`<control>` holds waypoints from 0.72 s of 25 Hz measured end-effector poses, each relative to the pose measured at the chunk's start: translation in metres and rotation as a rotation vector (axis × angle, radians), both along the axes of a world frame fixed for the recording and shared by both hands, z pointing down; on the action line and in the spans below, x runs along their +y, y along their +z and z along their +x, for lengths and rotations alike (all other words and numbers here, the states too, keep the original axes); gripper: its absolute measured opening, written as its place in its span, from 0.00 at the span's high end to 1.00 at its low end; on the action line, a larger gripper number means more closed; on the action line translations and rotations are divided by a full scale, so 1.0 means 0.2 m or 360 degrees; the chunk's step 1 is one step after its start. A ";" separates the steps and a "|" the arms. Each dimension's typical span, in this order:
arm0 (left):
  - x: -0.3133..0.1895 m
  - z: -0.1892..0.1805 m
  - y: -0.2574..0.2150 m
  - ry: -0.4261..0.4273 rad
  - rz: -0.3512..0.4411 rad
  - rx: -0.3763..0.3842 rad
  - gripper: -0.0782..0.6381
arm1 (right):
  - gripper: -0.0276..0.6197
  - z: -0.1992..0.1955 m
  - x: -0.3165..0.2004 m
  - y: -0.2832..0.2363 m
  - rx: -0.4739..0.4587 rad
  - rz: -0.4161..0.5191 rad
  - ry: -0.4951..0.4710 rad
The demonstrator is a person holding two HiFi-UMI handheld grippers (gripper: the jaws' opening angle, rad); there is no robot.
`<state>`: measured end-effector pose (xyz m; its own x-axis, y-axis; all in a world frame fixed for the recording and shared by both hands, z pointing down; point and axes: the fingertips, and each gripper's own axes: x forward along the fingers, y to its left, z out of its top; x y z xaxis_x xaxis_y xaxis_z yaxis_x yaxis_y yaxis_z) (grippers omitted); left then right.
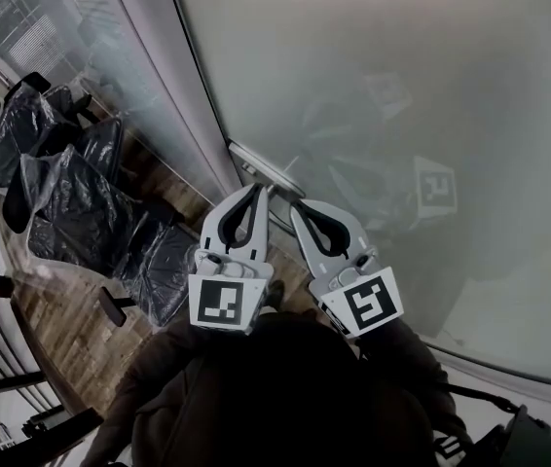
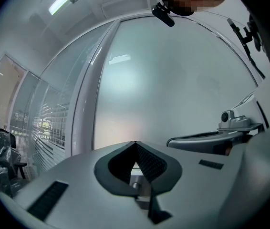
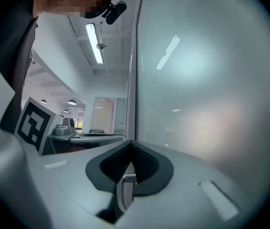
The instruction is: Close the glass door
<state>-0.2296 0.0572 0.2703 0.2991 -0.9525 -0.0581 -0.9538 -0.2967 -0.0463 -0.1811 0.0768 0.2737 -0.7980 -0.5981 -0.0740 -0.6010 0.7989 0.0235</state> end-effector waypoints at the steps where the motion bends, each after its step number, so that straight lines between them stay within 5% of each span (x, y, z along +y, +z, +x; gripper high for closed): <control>1: 0.00 0.00 0.00 0.0002 -0.0003 0.0003 0.90 | 0.95 0.00 0.00 -0.01 0.0002 -0.0002 0.0001; 18: -0.01 0.00 0.03 -0.0045 -0.0021 0.0002 0.90 | 0.96 0.01 0.00 0.00 -0.0036 0.0022 -0.0035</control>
